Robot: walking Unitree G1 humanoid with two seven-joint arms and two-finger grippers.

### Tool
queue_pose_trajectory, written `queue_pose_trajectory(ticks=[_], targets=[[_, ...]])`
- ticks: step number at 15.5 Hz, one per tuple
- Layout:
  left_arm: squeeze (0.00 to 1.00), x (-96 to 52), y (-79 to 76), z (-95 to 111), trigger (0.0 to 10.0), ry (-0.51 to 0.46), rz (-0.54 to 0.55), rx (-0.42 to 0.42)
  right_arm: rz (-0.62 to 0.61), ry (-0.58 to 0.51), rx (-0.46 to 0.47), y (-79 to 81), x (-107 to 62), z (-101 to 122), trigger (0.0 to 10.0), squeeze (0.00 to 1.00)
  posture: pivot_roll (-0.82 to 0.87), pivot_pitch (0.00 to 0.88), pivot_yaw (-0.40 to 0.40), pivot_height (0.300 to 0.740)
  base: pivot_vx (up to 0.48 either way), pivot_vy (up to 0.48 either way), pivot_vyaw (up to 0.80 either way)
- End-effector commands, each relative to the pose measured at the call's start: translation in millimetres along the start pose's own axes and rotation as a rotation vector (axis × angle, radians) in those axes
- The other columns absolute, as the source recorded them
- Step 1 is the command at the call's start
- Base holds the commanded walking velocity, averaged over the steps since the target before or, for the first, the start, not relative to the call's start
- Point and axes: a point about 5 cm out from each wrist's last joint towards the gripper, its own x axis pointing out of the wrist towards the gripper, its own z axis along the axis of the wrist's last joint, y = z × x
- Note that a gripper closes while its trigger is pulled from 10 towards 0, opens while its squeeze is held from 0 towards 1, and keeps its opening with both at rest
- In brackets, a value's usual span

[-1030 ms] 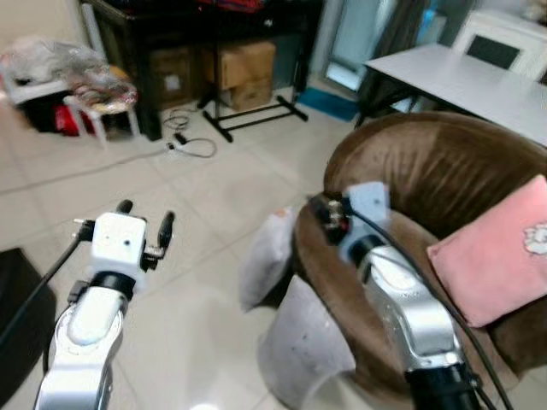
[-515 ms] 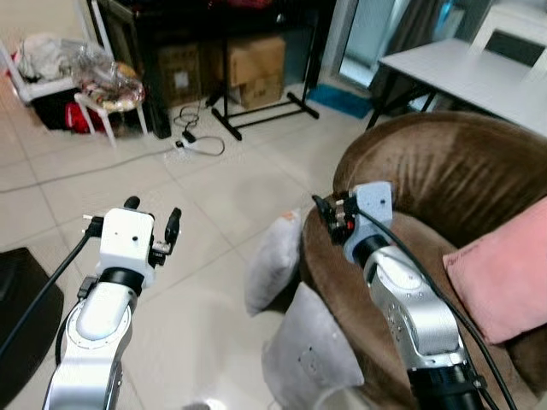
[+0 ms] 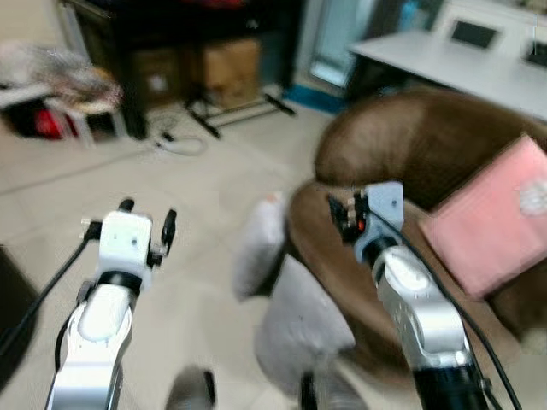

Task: Move the pillow to the sofa from floor

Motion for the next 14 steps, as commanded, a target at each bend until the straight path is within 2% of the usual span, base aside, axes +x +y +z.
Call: queue_pose_trajectory(ticks=[1,4,6,9,10,14], targets=[[0.0,-2.4,0.0,-3.8,10.0,0.013,0.009,0.003,-0.021,-0.004,-0.009,-5.2,0.9,1.4,10.0,0.0,-0.08,0.0,-0.078,0.595,0.0,0.0,0.0],[0.0,-2.7,0.2,-4.9,10.0,0.011,0.012,0.009,-0.019,-0.013,-0.028,-5.0,1.8,2.3,10.0,0.0,-0.08,0.0,-0.077,0.561,0.0,0.0,0.0],[0.0,-2.7,0.0,-5.4,10.0,0.009,0.005,0.002,-0.014,-0.008,-0.046,-3.9,2.3,1.5,10.0,0.0,-0.08,0.0,-0.077,0.561,0.0,0.0,0.0],[0.0,-3.7,0.5,-5.1,10.0,0.001,0.003,-0.012,-0.016,-0.005,-0.058,-5.5,2.6,0.9,10.0,0.0,-0.08,0.0,-0.078,0.561,0.272,0.0,0.0],[0.0,-4.3,0.7,-5.5,10.0,-0.001,0.001,-0.013,0.008,-0.002,-0.099,-3.0,3.0,1.1,10.0,0.0,-0.08,0.0,-0.081,0.561,0.311,0.0,0.54],[0.0,-5.4,1.0,-6.0,10.0,-0.002,-0.003,-0.015,0.01,0.001,-0.104,-1.0,3.4,0.4,10.0,0.0,-0.08,0.0,-0.085,0.561,0.311,0.0,0.73]])
